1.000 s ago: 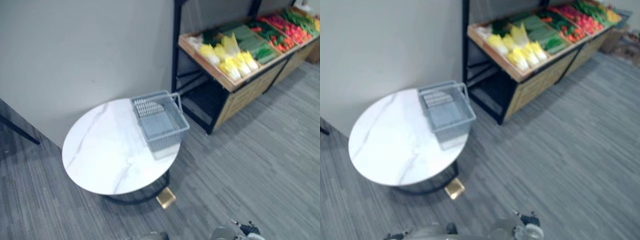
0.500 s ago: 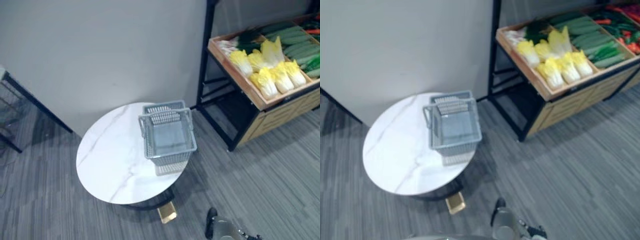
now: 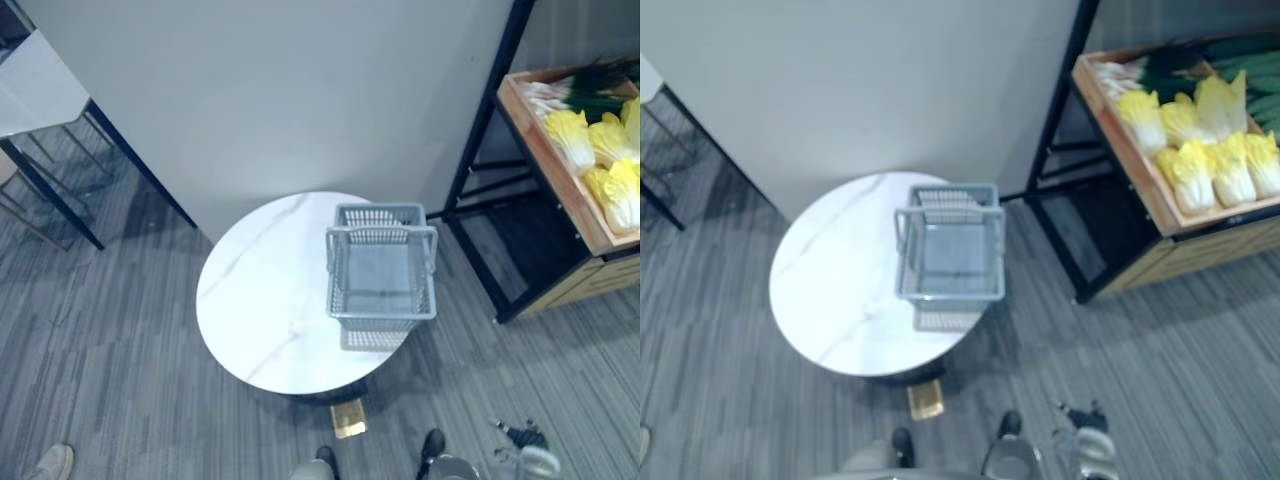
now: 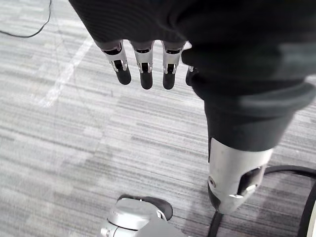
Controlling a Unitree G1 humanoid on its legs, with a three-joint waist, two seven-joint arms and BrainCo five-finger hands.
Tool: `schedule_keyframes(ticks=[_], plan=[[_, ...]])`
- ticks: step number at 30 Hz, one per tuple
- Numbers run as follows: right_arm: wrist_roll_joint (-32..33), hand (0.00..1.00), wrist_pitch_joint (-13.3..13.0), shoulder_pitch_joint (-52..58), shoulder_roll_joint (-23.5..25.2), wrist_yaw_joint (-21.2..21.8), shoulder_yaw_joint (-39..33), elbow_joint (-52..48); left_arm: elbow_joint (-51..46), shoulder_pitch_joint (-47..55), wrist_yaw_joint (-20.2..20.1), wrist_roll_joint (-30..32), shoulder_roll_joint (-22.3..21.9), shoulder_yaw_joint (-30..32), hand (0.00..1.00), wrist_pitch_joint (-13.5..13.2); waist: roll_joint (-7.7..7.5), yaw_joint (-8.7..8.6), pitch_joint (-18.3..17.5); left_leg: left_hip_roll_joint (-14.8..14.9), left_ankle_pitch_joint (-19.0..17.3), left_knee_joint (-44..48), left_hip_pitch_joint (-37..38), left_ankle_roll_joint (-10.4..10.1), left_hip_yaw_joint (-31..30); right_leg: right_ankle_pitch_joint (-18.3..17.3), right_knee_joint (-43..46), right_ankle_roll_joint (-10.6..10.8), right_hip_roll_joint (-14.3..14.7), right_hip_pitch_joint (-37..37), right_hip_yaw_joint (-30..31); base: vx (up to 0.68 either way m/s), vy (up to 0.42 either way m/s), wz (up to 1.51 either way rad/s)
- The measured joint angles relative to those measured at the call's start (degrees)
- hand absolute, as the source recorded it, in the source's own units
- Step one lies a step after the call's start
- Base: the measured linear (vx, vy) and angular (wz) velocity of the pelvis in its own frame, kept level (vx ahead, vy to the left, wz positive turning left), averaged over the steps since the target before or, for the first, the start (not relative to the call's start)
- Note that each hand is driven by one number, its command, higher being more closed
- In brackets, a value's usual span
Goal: Pick vegetable in the basket
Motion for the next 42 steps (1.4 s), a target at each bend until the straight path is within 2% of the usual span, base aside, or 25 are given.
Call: schedule_keyframes(ticks=[1, 2, 4, 6, 8, 9, 11, 13, 15, 18, 22, 25, 33, 42], plan=[[-4.0, 0.00, 0.1, -0.5, -3.2, 0.0, 1.1, -4.6, -0.3, -0.2, 0.2, 0.3, 0.4, -2.5, 0.00, -0.1, 0.09, -0.28, 0.2, -0.6, 0.2, -1.1, 0.5, 0.3, 0.7, 0.5, -0.5, 0.3, -0.1, -0.3, 0.7, 0.01, 0.042, -0.25], [-5.6, 0.00, 0.2, -0.8, -5.0, 0.0, 1.6, -7.0, -0.8, -0.2, 0.2, 0.3, 0.5, -3.4, 0.00, -0.2, -0.24, -0.46, 0.4, -0.9, 0.3, -1.6, 0.5, 0.4, 0.9, 0.7, -0.6, 0.4, -0.2, -0.7, 1.0, 0.00, 0.044, -0.25], [-10.6, 0.00, 0.2, -3.3, -11.4, -0.1, 3.6, -15.8, -2.1, -0.3, 0.1, 0.5, 1.2, -7.1, 0.00, -0.6, -0.44, -1.36, 0.6, -1.8, 0.9, -3.4, 0.5, 0.7, 1.9, 1.3, -0.8, 0.7, -0.5, -2.2, 2.4, -0.02, 0.041, -0.27], [-13.0, 0.00, 0.1, -5.6, -15.1, -0.5, 5.9, -20.7, -2.2, -0.4, 0.0, 1.5, 1.9, -9.0, 0.00, -1.0, -1.07, -1.39, 1.0, -2.2, 1.0, -4.1, 0.3, 0.8, 2.6, 1.7, -0.8, 0.7, -0.5, -3.4, 3.4, -0.02, 0.020, -0.26], [-14.9, 0.00, 0.1, -6.9, -17.2, -0.8, 8.2, -25.5, -2.3, -0.5, 0.0, 2.1, 2.7, -10.1, 0.00, -1.3, -1.83, -1.40, 1.6, -2.2, 1.1, -4.1, -0.5, 0.8, 2.5, 1.9, -0.8, 0.7, -0.5, -4.0, 3.5, -0.01, 0.001, -0.06], [-15.5, 0.00, 0.1, -8.7, -18.5, -0.9, 11.7, -29.2, -2.2, -0.5, -0.1, 2.1, 3.6, -11.1, 0.00, -1.2, -2.94, -1.36, 2.4, -2.2, 1.3, -4.2, -0.7, 0.9, 2.5, 2.0, -0.8, 0.6, -0.5, -4.5, 3.4, 0.00, 0.000, 0.00], [-15.6, 0.00, -0.2, -12.2, -19.8, -0.4, 16.7, -33.3, -2.2, -0.6, -0.2, 2.1, 4.4, -11.3, 0.00, -1.2, -4.21, -1.17, 3.7, -2.3, 1.7, -4.3, -1.8, 1.1, 2.1, 2.5, -1.1, 0.5, -0.5, -5.2, 3.1, -0.01, -0.023, 0.08], [-15.6, 0.00, -1.2, -17.5, -21.4, 0.1, 21.3, -34.8, -2.2, -0.8, -0.4, 2.1, 4.7, -11.3, 0.00, -1.1, -4.90, -0.82, 4.6, -2.5, 2.1, -4.3, -2.9, 1.3, 1.7, 3.3, -2.0, 0.4, -0.6, -5.7, 3.0, -0.02, -0.012, 0.18], [-15.6, 0.00, -1.9, -23.2, -24.5, 0.4, 26.3, -34.7, -2.2, -1.1, -0.4, 2.1, 4.5, -11.5, 0.00, -0.9, -4.36, -0.59, 5.3, -3.0, 2.4, -4.2, -4.0, 1.8, 0.4, 3.7, -2.5, 0.6, -1.1, -5.8, 2.1, 0.00, 0.008, 0.29], [-15.6, 0.00, -2.5, -35.3, -28.4, 1.4, 35.5, -31.2, -2.2, -1.2, -0.4, 2.1, 4.4, -11.6, 0.00, -0.4, -3.84, 1.35, 7.3, -3.2, 2.8, -4.1, -4.9, 2.0, -0.9, 4.0, -2.8, 0.6, -1.3, -5.8, 1.8, 0.00, 0.001, 0.20], [-15.6, 0.00, -2.7, -46.2, -29.7, 2.6, 42.2, -25.1, -2.2, -1.3, -0.3, 1.9, 4.4, -11.6, 0.00, -0.4, -4.07, 2.84, 8.9, -3.5, 3.3, -4.0, -6.6, 2.0, -2.9, 4.0, -3.0, 0.6, -1.4, -6.1, 1.6, -0.01, 0.003, 0.26], [-15.8, 0.00, -2.6, -50.3, -29.8, 2.8, 45.2, -21.6, -2.2, -1.4, 0.0, 1.4, 4.4, -11.7, 0.00, -0.5, -4.18, 4.16, 9.4, -3.6, 3.4, -4.0, -7.6, 2.1, -3.1, 4.3, -3.1, 0.6, -1.5, -6.9, 1.6, 0.00, 0.006, 0.08], [-17.9, 0.00, -1.9, -55.6, -29.0, 3.8, 47.5, -12.1, -2.9, -3.8, 0.7, 1.4, 4.6, -13.4, 0.00, -0.8, -4.22, 4.30, 12.3, -3.7, 3.4, -3.6, -8.4, 2.2, -4.0, 4.5, -3.1, 0.7, -1.9, -7.1, 1.7, 0.00, 0.012, 0.06], [-20.0, 0.00, -1.9, -59.6, -25.6, 4.0, 49.8, -6.6, -3.4, -4.0, 1.0, 1.4, 4.8, -14.4, 0.00, -1.3, -4.08, 4.23, 12.6, -3.7, 3.4, -3.6, -8.5, 2.2, -3.1, 4.5, -3.1, 0.7, -1.8, -7.8, 2.8, 0.00, 0.004, -0.05]])
